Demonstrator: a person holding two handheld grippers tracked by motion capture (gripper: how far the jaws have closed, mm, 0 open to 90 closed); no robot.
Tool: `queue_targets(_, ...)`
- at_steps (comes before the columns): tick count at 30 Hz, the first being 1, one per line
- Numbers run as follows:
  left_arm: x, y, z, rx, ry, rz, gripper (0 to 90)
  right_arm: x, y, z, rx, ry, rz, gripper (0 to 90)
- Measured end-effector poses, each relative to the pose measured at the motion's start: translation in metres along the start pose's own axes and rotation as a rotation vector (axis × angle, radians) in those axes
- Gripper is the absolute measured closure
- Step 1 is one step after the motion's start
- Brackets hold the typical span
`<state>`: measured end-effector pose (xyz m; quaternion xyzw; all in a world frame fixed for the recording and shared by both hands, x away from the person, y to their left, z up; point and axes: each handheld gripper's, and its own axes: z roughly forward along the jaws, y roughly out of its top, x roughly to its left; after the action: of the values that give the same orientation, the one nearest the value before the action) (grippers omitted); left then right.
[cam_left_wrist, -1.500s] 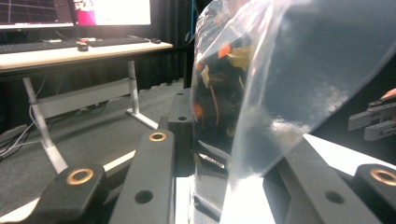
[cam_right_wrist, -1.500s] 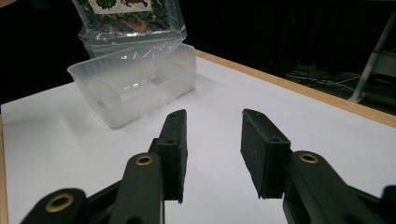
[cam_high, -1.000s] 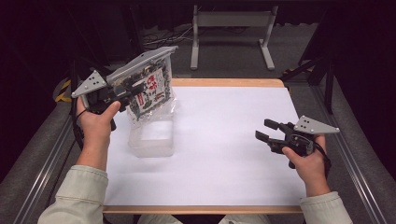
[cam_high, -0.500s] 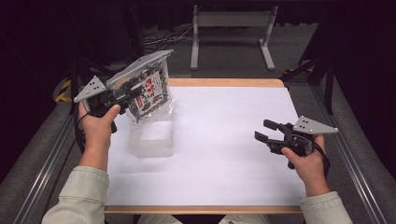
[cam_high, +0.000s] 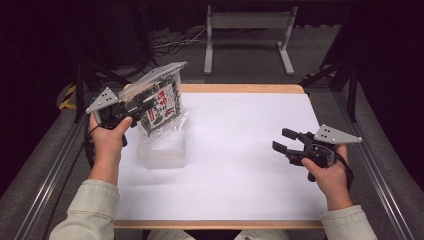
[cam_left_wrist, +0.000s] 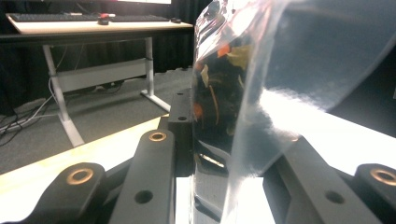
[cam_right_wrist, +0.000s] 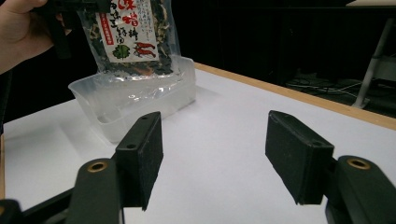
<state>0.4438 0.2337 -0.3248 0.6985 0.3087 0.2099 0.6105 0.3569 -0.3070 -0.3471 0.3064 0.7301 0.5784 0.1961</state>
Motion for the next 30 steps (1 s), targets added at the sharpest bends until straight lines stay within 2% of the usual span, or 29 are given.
queue_targets(6,0.003,-0.003,-0.001,0.009,-0.006,-0.012,71.8,0.0,0.0,0.0,0.0,-0.003,0.001,37.0)
queue_targets(12,0.003,-0.006,0.002,0.037,-0.001,-0.006,71.8,0.0,-0.001,0.002,-0.002,0.011,0.007,36.5)
queue_targets(21,0.007,-0.014,0.001,0.059,-0.003,-0.039,71.8,-0.001,-0.001,0.0,-0.012,0.013,0.02,36.2)
queue_targets(25,0.005,-0.017,0.006,0.11,-0.004,-0.018,71.8,-0.001,-0.001,0.0,-0.012,0.018,0.021,35.9)
queue_targets(30,0.006,-0.022,0.008,0.109,-0.012,-0.016,71.8,-0.001,-0.002,0.0,-0.015,0.012,0.026,35.7)
